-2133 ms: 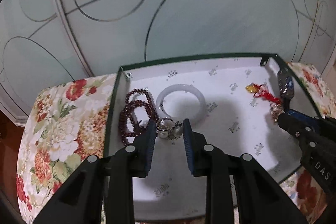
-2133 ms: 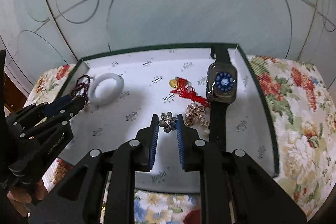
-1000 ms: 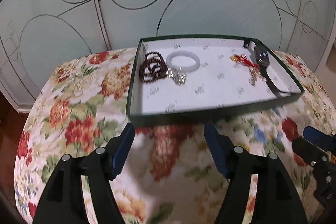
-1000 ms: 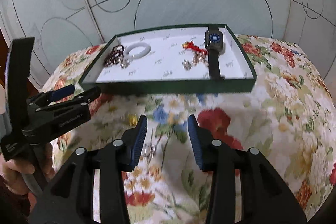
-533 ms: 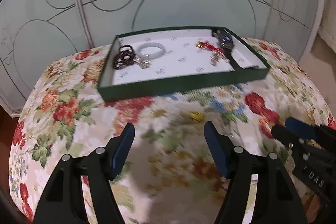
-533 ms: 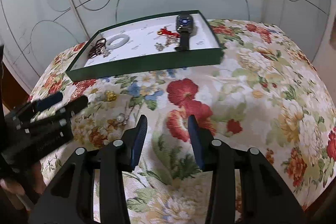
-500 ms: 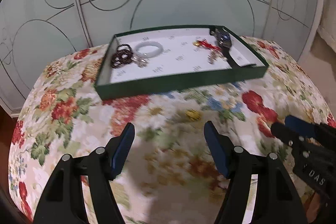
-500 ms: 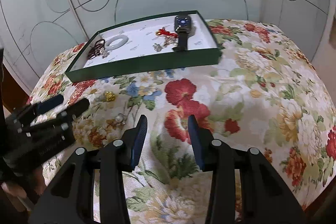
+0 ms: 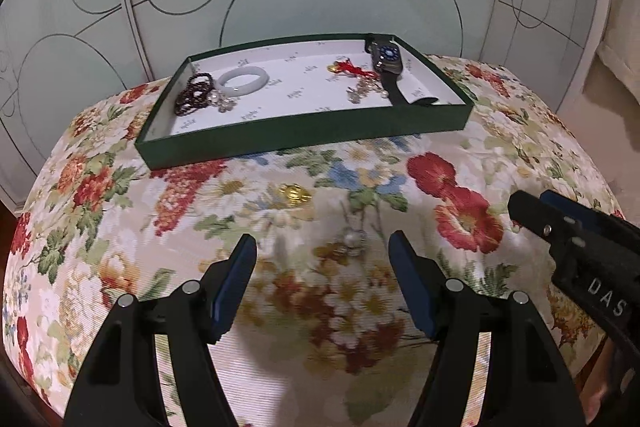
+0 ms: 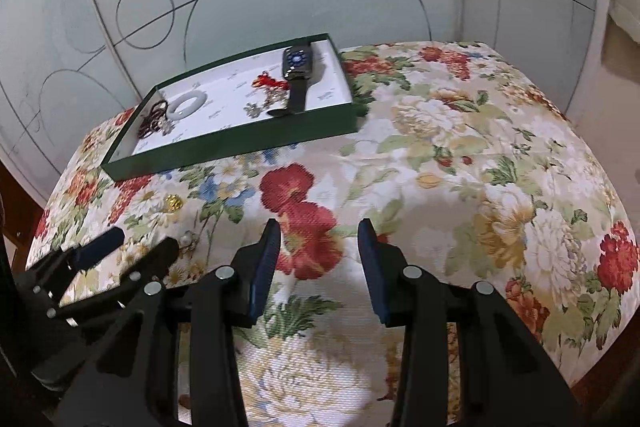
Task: Organize jewelry
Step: 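Move both tools back toward the pearl brooch and gold coin charm, then close the left tool on the pearl flower brooch while the right tool approaches the gold coin charm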
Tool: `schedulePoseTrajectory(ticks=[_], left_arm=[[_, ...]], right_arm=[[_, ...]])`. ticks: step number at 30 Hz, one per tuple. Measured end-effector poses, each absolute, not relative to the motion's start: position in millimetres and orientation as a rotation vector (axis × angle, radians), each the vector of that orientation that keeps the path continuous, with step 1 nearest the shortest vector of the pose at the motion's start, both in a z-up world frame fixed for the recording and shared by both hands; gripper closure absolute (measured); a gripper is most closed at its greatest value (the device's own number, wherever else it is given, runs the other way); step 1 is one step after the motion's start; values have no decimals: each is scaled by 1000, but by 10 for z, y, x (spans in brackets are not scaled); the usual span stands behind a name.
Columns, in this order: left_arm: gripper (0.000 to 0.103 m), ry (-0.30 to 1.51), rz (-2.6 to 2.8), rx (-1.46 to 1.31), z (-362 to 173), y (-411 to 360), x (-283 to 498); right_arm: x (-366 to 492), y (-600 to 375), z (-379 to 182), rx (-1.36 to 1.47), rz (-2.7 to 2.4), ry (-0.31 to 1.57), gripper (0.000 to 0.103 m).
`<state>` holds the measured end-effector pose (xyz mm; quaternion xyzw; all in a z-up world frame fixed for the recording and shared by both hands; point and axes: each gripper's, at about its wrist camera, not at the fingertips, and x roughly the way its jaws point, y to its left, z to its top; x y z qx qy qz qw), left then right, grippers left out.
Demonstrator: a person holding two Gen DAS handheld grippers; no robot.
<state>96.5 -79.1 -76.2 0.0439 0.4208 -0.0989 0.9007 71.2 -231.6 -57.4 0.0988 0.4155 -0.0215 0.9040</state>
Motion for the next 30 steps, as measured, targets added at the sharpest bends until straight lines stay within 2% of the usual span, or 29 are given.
schedulePoseTrajectory(ticks=[4, 5, 6, 7, 12, 15, 20, 22, 24, 26, 30], left_arm=[[37, 893, -203, 65, -836, -871, 972], [45, 898, -201, 60, -854, -883, 970], [61, 911, -201, 57, -886, -895, 973], [68, 934, -205, 49, -932, -901, 986], [91, 900, -175, 65, -946, -866, 942], [98, 906, -178, 51, -948, -801, 965], [96, 912, -197, 29, -943, -742, 966], [87, 912, -205, 33, -947, -778, 965], [65, 910, -204, 25, -945, -813, 956], [56, 907, -195, 21, -952, -832, 972], [52, 907, -188, 33, -966, -898, 1030]], right_arm=[[690, -2408, -561, 245, -49, 848, 63], [686, -2418, -554, 250, -50, 844, 63], [682, -2433, -545, 258, -51, 841, 63], [682, -2442, -539, 263, -51, 838, 63], [669, -2459, -505, 284, -42, 825, 63], [667, -2456, -502, 288, -39, 822, 63], [672, -2459, -547, 301, -34, 829, 63], [677, -2469, -562, 311, -32, 830, 63], [677, -2473, -572, 316, -29, 831, 63], [676, -2466, -576, 319, -27, 831, 63], [677, -2474, -581, 333, -23, 829, 63]])
